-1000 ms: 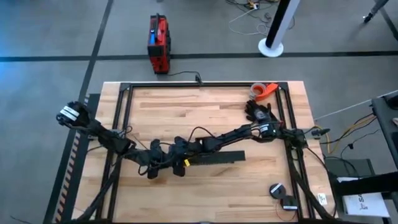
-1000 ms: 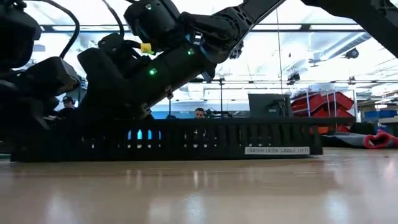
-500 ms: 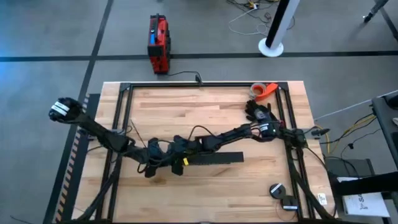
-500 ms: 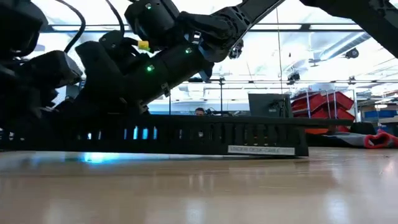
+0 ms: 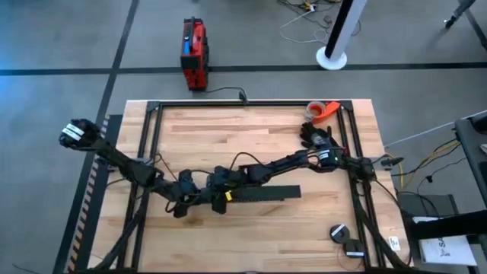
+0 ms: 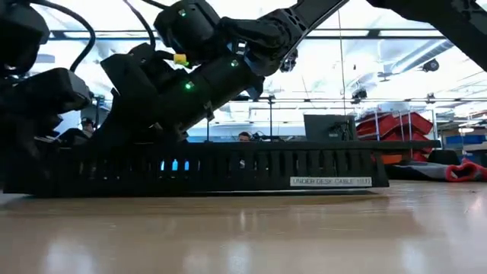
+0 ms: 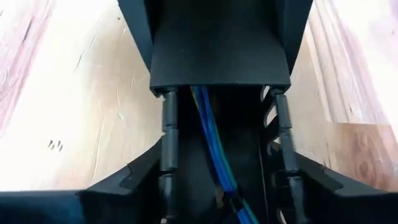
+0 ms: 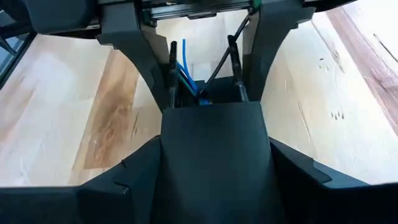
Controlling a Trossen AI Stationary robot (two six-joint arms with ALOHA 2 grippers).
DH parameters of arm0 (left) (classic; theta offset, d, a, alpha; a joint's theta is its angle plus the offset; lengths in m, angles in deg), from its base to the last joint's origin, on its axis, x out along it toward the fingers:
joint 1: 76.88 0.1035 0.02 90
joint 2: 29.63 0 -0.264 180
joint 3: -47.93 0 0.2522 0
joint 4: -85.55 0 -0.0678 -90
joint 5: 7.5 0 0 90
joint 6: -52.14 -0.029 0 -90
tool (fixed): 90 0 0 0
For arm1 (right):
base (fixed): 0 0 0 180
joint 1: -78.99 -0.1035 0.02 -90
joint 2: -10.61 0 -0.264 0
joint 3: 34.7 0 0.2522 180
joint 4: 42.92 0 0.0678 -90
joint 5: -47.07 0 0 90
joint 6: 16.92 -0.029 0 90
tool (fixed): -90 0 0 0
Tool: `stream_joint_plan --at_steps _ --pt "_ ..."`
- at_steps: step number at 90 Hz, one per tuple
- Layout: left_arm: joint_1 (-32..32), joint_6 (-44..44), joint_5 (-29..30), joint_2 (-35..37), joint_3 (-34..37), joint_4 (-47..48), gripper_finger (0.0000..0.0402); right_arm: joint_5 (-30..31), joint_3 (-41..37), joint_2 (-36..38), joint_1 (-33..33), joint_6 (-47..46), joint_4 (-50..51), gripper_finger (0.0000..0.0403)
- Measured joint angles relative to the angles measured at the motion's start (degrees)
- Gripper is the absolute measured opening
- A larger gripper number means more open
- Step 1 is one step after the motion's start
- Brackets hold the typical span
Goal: Ziptie cables
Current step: Close the black cable duct
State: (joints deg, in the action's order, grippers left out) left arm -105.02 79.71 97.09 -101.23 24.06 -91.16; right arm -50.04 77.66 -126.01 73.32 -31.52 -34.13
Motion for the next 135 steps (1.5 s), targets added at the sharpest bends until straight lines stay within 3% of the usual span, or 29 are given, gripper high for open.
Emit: stream_joint_plan --at_steps 59,80,96,119,135 --pt "1.8 -6.4 4.8 -2.7 -0.6 -15.0 0.0215 1.3 0.0 -0.5 -0.7 1.9 -5.2 0.0213" --pt "2.0 -8.2 5.0 -1.5 -0.8 -16.3 0.0281 0.6 0.2 -0.2 -0.6 1.4 -4.0 0.0213" --pt "2.0 -4.5 5.2 0.0 -0.8 -11.4 0.0314 1.1 0.0 -0.3 -0.3 1.3 -3.3 0.0213" --pt "1.5 -0.4 0.3 4.3 -0.7 -0.1 0.0308 1.0 0.0 -0.4 -0.3 1.5 -2.7 0.0213" --pt "0.0 1.8 0.9 3.9 1.0 -0.4 0.0307 0.9 0.0 -0.4 -0.2 1.8 -2.6 0.0213"
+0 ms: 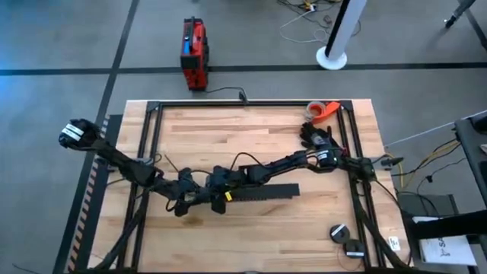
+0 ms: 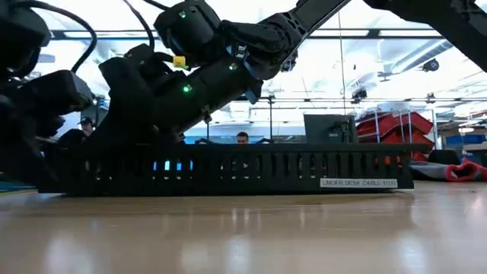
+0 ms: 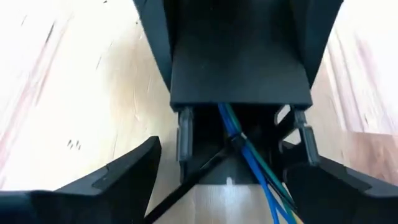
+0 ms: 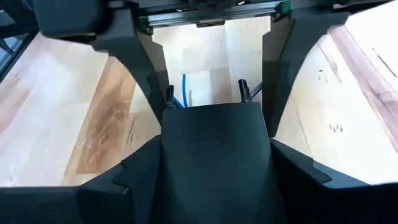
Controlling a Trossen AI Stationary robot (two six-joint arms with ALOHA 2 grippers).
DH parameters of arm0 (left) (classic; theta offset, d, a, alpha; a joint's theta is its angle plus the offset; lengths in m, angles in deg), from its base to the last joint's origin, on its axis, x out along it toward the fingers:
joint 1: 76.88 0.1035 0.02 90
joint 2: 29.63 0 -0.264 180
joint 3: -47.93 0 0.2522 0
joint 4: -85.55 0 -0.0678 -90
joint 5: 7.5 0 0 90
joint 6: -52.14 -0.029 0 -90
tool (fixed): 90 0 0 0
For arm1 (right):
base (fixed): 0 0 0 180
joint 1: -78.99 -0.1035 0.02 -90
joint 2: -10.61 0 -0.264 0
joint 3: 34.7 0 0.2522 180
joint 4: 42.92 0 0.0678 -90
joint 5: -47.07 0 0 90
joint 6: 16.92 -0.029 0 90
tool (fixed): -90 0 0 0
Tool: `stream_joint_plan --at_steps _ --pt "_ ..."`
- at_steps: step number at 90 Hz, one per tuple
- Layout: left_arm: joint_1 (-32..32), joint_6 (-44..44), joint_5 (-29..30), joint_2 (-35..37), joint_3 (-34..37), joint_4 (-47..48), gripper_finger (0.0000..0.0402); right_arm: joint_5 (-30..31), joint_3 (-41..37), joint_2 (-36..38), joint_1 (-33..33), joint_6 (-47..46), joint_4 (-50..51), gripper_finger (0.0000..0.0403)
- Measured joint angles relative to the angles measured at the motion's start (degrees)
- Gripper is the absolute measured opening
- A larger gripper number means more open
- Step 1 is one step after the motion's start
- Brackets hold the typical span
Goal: Ziptie cables
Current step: Close the black cable duct
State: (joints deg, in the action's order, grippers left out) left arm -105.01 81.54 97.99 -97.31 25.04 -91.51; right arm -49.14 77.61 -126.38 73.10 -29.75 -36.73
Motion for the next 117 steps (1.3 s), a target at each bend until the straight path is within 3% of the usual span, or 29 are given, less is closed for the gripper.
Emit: stream_joint_plan --at_steps 20,43,73,95,117 --pt "-0.1 1.0 2.3 -4.3 0.4 -4.0 0.0299 0.2 -0.1 0.0 0.0 0.0 -0.7 0.0213" --pt "-0.1 -0.8 3.1 -7.6 0.4 -7.2 0.0209 0.6 -0.3 0.0 0.1 0.1 -1.1 0.0213" --pt "0.2 -2.4 3.0 -7.4 0.6 -8.7 0.0231 1.7 -0.4 -0.2 0.0 0.4 -4.0 0.0213" --pt "1.7 -4.3 2.3 -7.4 0.8 -10.4 0.0212 2.0 -0.4 -0.2 -0.1 1.2 -4.7 0.0213" --pt "2.1 -5.6 2.6 -7.3 0.8 -12.5 0.0225 2.1 -0.3 -0.2 0.0 2.0 -4.4 0.0213"
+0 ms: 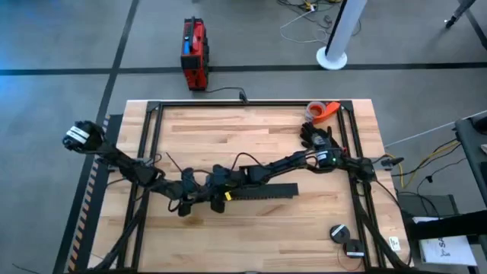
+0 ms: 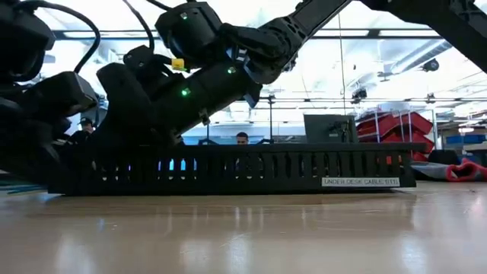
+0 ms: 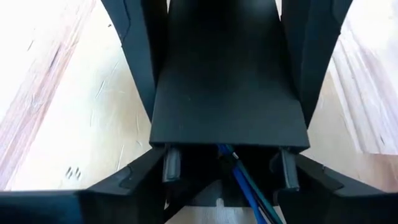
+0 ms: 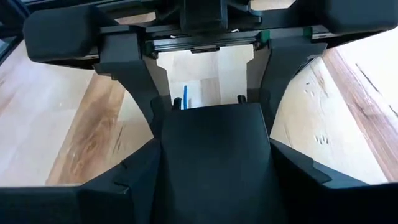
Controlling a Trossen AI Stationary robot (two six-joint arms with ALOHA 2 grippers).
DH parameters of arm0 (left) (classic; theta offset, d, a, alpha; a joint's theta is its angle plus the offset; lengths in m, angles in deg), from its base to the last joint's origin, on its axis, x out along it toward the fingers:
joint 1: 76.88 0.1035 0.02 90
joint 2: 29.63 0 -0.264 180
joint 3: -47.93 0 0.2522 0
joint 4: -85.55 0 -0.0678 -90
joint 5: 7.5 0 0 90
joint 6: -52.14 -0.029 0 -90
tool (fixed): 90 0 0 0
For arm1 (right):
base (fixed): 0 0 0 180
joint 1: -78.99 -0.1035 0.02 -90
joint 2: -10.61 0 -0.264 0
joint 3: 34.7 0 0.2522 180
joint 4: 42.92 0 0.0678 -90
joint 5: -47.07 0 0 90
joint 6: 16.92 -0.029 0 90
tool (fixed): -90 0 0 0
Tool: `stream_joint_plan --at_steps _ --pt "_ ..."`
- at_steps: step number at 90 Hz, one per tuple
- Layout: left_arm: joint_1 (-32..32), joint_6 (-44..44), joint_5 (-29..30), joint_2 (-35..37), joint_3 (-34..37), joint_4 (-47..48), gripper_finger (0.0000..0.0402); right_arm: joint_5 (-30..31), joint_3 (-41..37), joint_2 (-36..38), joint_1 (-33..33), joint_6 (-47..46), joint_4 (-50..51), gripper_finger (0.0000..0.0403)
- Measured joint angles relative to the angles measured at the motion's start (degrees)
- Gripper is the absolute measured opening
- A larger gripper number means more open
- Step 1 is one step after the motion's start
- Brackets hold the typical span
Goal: Ziptie cables
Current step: Close the black cable duct
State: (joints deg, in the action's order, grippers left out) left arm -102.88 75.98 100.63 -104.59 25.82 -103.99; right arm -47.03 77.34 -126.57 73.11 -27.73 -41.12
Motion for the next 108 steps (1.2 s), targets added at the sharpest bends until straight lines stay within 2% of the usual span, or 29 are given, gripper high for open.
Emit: stream_joint_plan --at_steps 26,87,108 --pt "1.4 -2.8 0.5 0.4 -1.1 -2.7 0.0221 0.7 0.2 0.0 0.2 0.5 0.4 0.0213" --pt "1.7 -0.2 0.0 0.8 -0.8 3.2 0.0216 0.8 0.1 -0.1 0.2 -1.1 3.5 0.0214" --pt "1.7 -0.4 -0.3 0.7 -0.4 1.7 0.0222 0.8 -0.3 -0.7 0.2 -1.2 -0.8 0.0213"
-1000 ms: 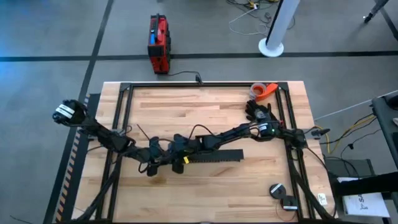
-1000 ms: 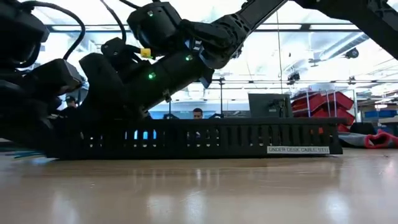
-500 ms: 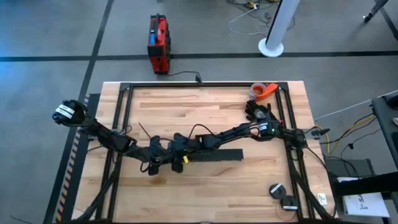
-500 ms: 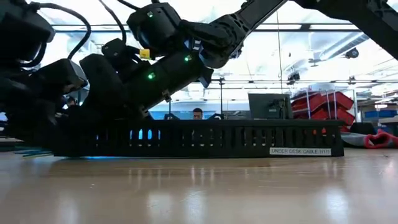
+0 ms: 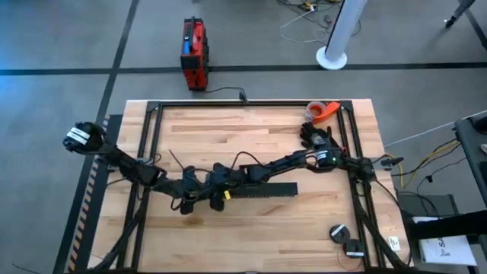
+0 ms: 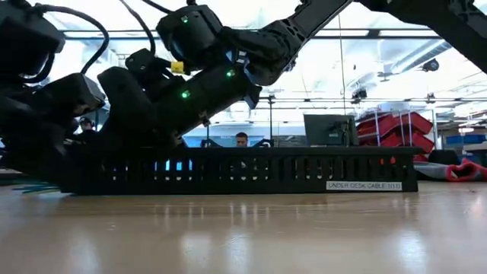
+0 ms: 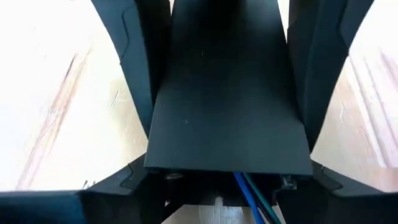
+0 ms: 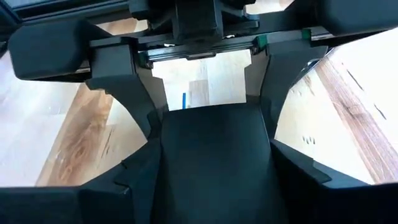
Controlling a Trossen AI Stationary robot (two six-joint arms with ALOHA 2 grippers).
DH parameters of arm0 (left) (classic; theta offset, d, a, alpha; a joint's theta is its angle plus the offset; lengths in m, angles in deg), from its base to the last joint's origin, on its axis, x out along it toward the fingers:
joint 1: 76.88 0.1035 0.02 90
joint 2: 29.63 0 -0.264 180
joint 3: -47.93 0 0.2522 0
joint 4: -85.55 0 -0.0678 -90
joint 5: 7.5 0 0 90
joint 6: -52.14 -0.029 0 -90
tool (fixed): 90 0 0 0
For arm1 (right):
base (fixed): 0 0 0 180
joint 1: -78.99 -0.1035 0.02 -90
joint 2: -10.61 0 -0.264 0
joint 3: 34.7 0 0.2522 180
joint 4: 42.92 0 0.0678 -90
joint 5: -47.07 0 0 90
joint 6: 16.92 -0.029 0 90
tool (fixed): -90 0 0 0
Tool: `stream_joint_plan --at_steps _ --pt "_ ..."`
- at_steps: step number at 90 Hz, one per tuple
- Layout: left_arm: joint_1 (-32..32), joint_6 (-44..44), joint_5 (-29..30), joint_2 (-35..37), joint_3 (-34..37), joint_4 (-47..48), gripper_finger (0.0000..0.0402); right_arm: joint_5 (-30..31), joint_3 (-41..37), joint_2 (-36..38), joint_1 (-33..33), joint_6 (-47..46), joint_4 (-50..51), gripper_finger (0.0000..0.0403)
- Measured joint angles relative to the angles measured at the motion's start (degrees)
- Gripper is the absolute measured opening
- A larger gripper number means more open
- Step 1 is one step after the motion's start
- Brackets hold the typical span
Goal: Ziptie cables
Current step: Close the black cable duct
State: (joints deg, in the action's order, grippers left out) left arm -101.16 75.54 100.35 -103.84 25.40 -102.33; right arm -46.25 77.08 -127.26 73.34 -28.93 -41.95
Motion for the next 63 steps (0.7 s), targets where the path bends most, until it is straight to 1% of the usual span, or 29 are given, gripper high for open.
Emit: stream_joint_plan --at_steps 17,31,47,55,63 --pt "0.0 -1.1 0.0 0.0 0.2 -2.4 0.0219 0.2 0.0 -0.1 -0.1 0.0 -0.5 0.0213" --pt "0.0 -2.4 -0.3 1.1 0.1 -2.4 0.0247 0.3 0.3 -0.1 -0.1 -0.1 0.0 0.0215" --pt "0.0 -0.7 -0.9 4.6 0.0 4.1 0.0283 0.4 0.4 -0.1 -0.1 -1.5 1.2 0.0213" --pt "-0.5 -0.4 -1.3 5.7 -0.1 6.7 0.0287 0.4 0.4 -0.1 -0.1 -1.3 1.5 0.0214" --pt "-1.1 -0.4 -1.2 6.0 -0.1 7.6 0.0282 0.4 0.4 -0.1 -0.1 -1.1 1.8 0.0217"
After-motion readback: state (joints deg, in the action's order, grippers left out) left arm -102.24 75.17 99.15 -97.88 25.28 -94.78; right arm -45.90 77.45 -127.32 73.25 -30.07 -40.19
